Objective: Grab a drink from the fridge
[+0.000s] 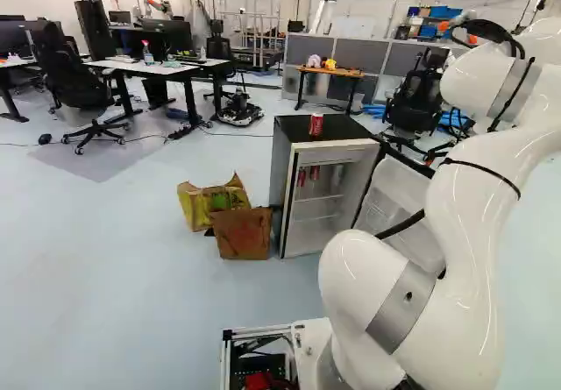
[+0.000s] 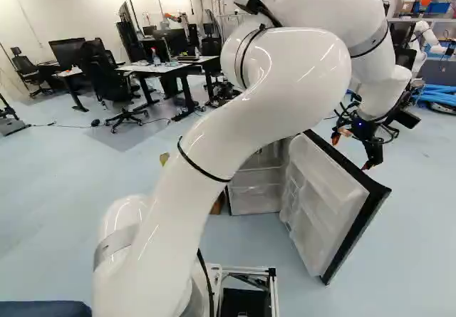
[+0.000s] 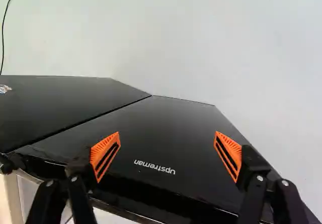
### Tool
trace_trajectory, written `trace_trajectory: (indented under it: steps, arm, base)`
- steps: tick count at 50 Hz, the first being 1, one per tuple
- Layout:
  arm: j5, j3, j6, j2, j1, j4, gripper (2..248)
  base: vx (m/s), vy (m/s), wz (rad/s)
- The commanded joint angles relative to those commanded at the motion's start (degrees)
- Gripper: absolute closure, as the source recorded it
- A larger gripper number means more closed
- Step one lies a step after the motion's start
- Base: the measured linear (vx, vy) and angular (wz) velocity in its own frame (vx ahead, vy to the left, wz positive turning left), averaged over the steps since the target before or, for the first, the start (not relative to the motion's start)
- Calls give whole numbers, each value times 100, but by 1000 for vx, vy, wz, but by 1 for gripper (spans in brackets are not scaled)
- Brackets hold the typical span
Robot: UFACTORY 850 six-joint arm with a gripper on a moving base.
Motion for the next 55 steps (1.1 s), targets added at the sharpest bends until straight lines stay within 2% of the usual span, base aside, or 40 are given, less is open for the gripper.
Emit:
trace_trajectory:
  steps: [55]
  arm:
    - [-256,613,0,383,-9,0,3]
  base:
    - [0,0,0]
